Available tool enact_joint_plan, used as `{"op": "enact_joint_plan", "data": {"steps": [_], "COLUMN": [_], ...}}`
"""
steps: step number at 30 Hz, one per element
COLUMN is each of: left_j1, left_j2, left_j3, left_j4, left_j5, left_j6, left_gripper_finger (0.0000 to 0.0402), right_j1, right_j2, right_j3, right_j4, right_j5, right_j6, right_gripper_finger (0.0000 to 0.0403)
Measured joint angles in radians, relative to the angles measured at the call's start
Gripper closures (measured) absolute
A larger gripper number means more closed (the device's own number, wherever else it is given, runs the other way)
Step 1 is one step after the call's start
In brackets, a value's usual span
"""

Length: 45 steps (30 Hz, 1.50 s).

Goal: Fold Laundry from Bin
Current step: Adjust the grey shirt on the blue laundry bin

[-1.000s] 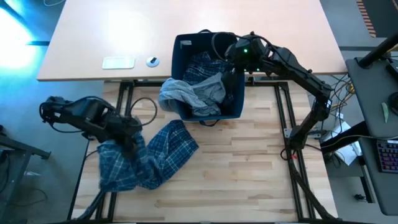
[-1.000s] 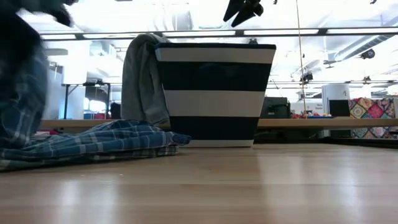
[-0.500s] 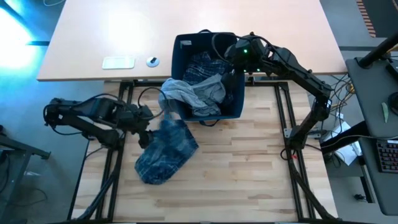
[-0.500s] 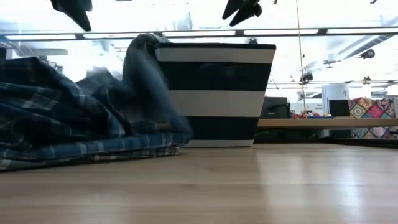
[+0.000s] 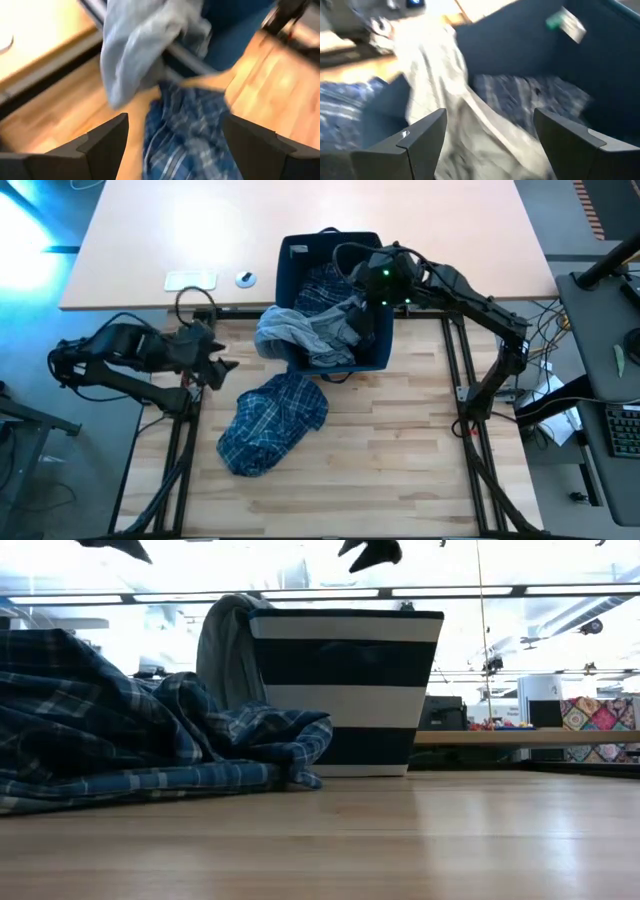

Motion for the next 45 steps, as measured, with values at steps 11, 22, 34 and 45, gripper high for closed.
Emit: {"op": "enact_joint_plan", "data": {"steps": [11, 22, 34, 45], "left_j1": [0.107, 0.177, 0.198, 0.198], "left_j2": [-0.026, -0.032, -0.039, -0.059], "left_j3": [0.000, -0.092, -0.152, -0.110], "left_j4": [0.385, 0.662, 0.725, 0.719], "left_j5": [-0.018, -0.018, -0.016, -0.017], "left_j6": [0.228, 0.316, 0.320, 0.409], "left_gripper_finger": [0.0100, 0.0099, 0.0099, 0.0099], "right_j1": [0.079, 0.089, 0.080, 0.087], "right_j2": [0.118, 0.295, 0.341, 0.065], "right_j3": [-0.005, -0.005, 0.018, 0.158], "right_j4": [0.224, 0.207, 0.133, 0.168], "right_j5": [-0.031, -0.022, 0.167, 0.310], "right_j6": [-0.030, -0.025, -0.041, -0.061], "right_gripper_finger": [0.0114, 0.0160, 0.0387, 0.0393]}}
